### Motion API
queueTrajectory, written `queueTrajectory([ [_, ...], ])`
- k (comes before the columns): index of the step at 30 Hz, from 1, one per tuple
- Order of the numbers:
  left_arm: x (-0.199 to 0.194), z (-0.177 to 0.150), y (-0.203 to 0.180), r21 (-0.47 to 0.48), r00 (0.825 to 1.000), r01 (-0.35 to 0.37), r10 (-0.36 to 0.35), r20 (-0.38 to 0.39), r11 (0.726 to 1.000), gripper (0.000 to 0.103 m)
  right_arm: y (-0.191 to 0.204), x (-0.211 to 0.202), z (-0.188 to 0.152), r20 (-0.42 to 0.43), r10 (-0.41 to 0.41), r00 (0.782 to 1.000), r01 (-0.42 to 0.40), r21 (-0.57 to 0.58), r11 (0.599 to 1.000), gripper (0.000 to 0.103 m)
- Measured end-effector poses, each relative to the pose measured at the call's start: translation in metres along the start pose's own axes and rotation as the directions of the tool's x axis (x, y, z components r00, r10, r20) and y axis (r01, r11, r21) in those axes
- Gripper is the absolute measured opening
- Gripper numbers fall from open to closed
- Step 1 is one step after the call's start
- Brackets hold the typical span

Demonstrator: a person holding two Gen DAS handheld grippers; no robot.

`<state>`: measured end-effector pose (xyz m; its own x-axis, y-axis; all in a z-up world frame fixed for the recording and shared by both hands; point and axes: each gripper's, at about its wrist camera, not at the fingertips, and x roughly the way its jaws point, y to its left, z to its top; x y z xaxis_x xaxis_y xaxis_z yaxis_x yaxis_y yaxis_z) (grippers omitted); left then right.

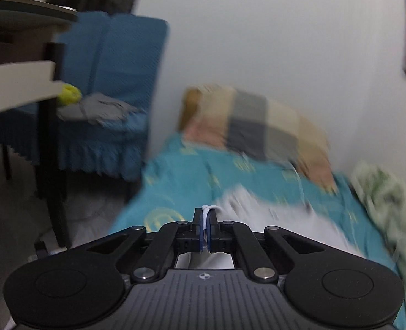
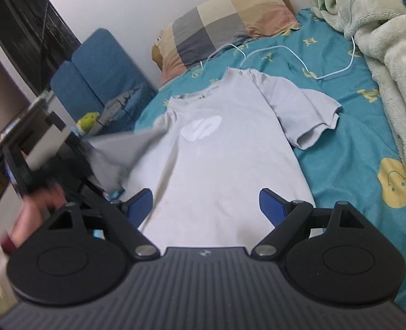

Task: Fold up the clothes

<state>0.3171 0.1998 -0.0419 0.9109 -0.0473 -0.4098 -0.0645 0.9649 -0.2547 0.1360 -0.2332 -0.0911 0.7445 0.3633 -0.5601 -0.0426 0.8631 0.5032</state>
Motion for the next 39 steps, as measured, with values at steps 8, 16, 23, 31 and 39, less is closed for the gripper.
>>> queueTrajectory([
  [8, 0.102, 0.066, 0.067, -0.044, 0.973, -0.229, 0.227, -0.04, 0.972, 0.002, 0.004, 0.036, 0.004, -0.023, -0.053, 0.998, 0.052, -0.049, 0.997, 0.086],
  [16, 0.171, 0.018, 0.1, -0.057, 0.953, -0.246, 0.231, -0.195, 0.967, 0.005, -0.013, 0.065, 0.013, -0.013, -0.126, 0.992, 0.125, -0.032, 0.992, 0.086],
  [23, 0.141, -0.008, 0.08, 0.029, 0.958, -0.189, 0.19, -0.213, 0.982, 0.05, -0.005, 0.063, 0.014, 0.013, -0.125, 0.992, 0.125, -0.074, 0.989, 0.086],
  [31, 0.022, -0.016, 0.028, 0.099, 0.973, -0.071, 0.091, -0.212, 0.993, 0.06, 0.014, 0.038, 0.012, 0.08, -0.097, 0.992, 0.108, -0.157, 0.982, 0.086],
  [39, -0.109, -0.05, -0.031, 0.166, 0.978, 0.049, -0.014, -0.207, 0.985, 0.073, 0.022, 0.008, 0.012, 0.15, -0.062, 0.987, 0.093, -0.211, 0.973, 0.086],
])
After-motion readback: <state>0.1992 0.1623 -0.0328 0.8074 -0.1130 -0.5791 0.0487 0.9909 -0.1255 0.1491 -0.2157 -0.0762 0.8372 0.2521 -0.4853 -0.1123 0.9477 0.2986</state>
